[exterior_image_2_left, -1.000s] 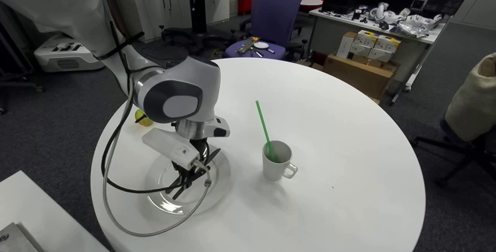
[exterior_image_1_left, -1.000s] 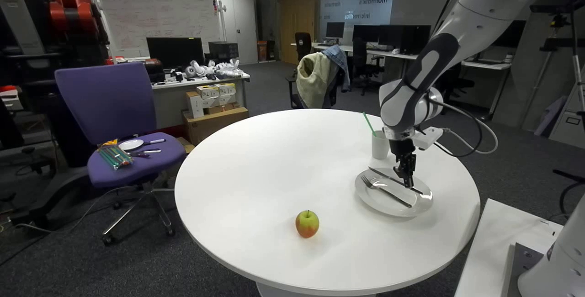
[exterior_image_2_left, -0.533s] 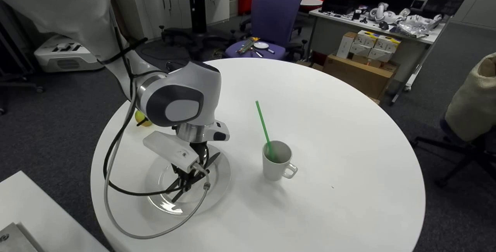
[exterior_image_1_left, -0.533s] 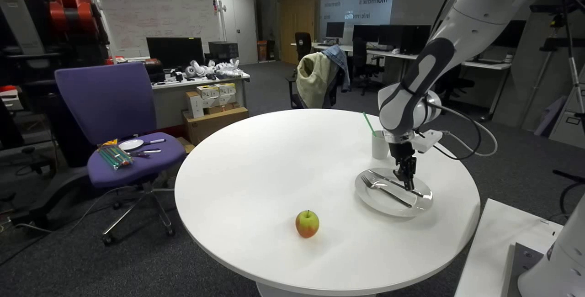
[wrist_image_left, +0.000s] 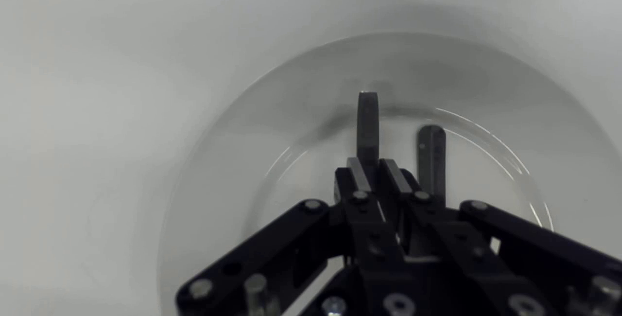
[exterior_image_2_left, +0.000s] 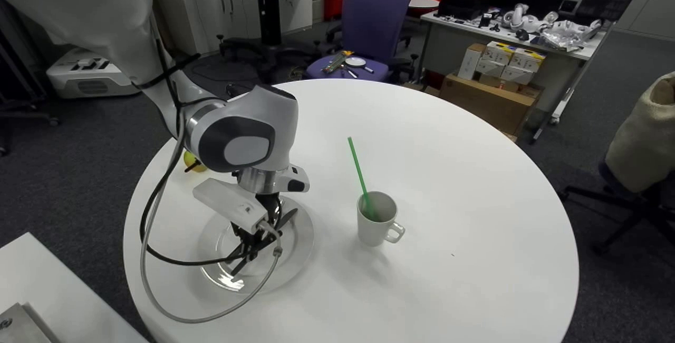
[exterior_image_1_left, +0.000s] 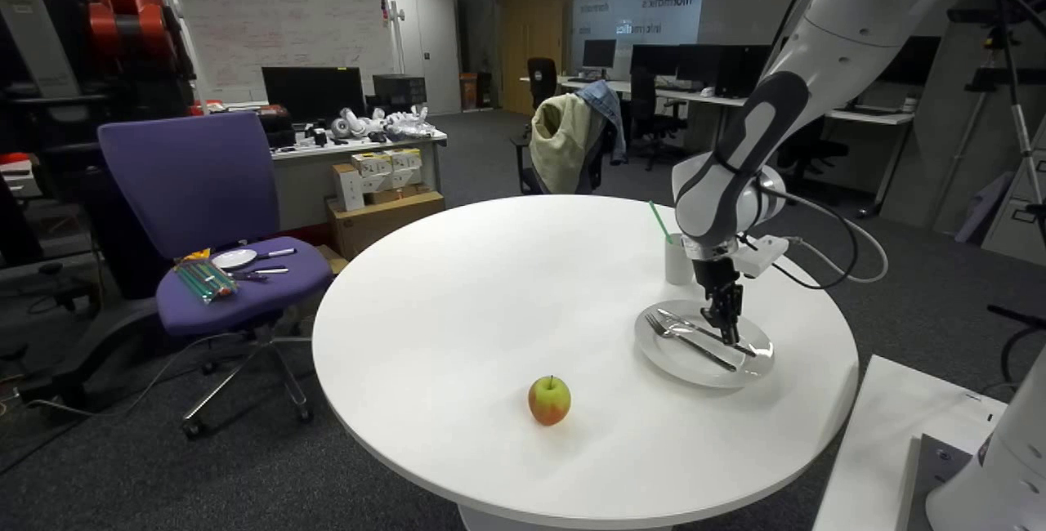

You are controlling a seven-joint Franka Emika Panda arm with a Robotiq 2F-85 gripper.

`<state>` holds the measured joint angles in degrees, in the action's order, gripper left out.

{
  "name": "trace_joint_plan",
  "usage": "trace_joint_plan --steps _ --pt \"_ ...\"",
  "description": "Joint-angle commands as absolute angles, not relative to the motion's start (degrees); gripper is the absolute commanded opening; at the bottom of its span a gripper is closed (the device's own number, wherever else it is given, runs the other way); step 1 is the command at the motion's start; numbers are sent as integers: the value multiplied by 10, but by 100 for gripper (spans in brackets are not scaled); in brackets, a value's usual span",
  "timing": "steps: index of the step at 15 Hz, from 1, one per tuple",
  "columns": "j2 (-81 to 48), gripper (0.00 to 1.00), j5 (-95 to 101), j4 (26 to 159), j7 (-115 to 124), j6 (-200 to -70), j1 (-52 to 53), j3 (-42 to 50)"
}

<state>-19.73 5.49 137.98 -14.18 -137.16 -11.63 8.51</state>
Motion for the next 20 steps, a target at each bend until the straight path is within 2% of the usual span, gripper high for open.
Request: trace_joint_plan --steps 1,20 --pt "-199 3 60 1375 -125 -1370 -111 86" --pt "-211 3 61 1363 -121 -1366 -109 87"
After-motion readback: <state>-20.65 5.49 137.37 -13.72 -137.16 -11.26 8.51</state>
